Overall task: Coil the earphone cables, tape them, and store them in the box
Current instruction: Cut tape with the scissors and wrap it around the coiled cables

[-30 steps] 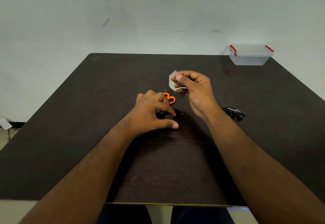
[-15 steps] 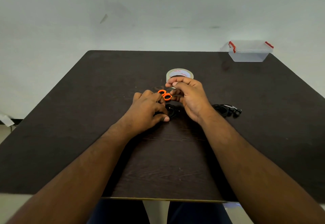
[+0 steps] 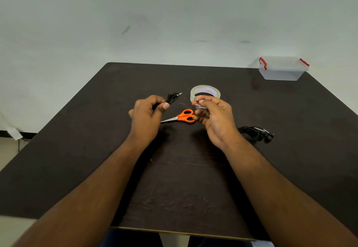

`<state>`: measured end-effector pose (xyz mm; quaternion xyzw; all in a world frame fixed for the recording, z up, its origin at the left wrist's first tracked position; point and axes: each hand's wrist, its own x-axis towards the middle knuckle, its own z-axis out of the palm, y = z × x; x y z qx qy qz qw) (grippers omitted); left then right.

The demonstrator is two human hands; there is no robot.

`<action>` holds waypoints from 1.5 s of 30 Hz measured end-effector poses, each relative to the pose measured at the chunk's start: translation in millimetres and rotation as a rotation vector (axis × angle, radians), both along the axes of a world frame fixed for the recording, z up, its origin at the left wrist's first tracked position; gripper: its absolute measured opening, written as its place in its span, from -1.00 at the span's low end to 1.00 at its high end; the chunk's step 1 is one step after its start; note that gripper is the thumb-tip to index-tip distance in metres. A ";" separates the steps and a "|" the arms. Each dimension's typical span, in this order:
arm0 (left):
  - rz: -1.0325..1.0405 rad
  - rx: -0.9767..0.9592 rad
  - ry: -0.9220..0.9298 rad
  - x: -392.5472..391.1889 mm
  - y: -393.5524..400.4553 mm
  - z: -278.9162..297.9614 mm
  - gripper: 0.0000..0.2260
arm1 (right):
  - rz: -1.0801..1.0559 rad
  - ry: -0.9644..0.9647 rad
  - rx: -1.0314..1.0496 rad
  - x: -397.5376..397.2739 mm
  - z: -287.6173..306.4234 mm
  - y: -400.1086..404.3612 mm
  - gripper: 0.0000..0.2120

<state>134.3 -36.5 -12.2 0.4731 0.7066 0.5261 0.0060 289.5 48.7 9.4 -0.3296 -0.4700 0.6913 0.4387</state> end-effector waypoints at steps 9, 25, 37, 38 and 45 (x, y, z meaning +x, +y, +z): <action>-0.057 0.088 0.000 4.7 1.3 -1.8 -0.90 | 0.120 -0.024 -0.153 -26.3 -7.8 -33.9 -0.85; -0.170 0.106 0.081 7.1 3.3 -6.4 -0.88 | 0.093 0.047 -0.170 -22.7 -7.1 -30.8 -0.84; -0.181 0.068 -0.076 6.8 -4.0 2.4 -0.91 | 0.185 0.069 -0.111 -21.2 -5.8 -31.0 -0.84; -0.173 0.083 -0.083 7.1 -3.8 2.3 -0.89 | 0.191 0.066 -0.102 -21.1 -5.5 -30.6 -0.84; -0.159 0.099 -0.130 4.7 -2.9 -0.2 -0.73 | 0.193 0.041 -0.019 -21.0 -8.1 -29.7 -0.75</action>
